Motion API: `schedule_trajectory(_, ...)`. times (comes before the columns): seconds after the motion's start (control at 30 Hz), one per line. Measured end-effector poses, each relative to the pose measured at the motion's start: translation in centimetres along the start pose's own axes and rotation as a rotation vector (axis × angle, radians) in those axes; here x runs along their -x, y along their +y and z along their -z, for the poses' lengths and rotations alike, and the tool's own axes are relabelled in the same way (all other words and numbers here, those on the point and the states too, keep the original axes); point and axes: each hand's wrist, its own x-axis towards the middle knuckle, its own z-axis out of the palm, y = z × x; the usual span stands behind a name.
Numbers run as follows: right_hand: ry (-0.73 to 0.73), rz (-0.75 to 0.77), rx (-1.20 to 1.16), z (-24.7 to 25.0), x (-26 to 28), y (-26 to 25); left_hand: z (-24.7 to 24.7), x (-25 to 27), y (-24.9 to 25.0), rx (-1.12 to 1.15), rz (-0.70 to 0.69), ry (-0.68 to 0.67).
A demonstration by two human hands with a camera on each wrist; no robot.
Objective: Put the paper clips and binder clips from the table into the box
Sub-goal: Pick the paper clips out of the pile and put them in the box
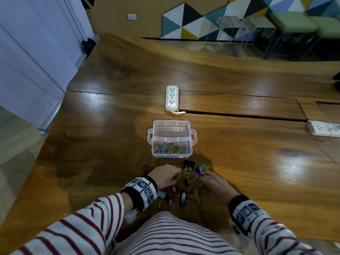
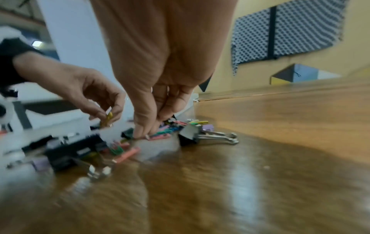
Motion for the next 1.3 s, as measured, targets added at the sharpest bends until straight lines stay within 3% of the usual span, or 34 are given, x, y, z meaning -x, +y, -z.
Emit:
schedule_trajectory(0.2,-0.094,0.034,0.031,-0.6,-0.5,-1.6,-1.7,-0.9,2.1,-0.147,-0.116,-0.137)
schedule_trajectory(0.37,-0.102,0.024,0.083,-1.1,-0.5,-1.1,-2.8,-1.0,2.6,-0.236,-0.147,-0.062)
schedule_trajectory(0.7,-0.061,-0.194,-0.207,-1.1,0.1,-0.7,-2.5,-0.9,2.4,-0.265,-0.097,-0.051)
schedule_trajectory(0.97,0.062,-0.245,-0.367,-1.1,0.4,-0.7,4.8,-0.2,-2.0,0.199,0.072,0.295)
schedule_trajectory(1.1,0.051,-0.219,-0.356,-0.5,-0.8,-1.8,7.4,-2.0,-4.5,0.102,0.157,0.316)
schedule_trajectory(1.3,-0.025,-0.12,-0.207,-0.7,-1.9,-3.1,7.0,-2.2,-6.7,0.235,0.22,0.305)
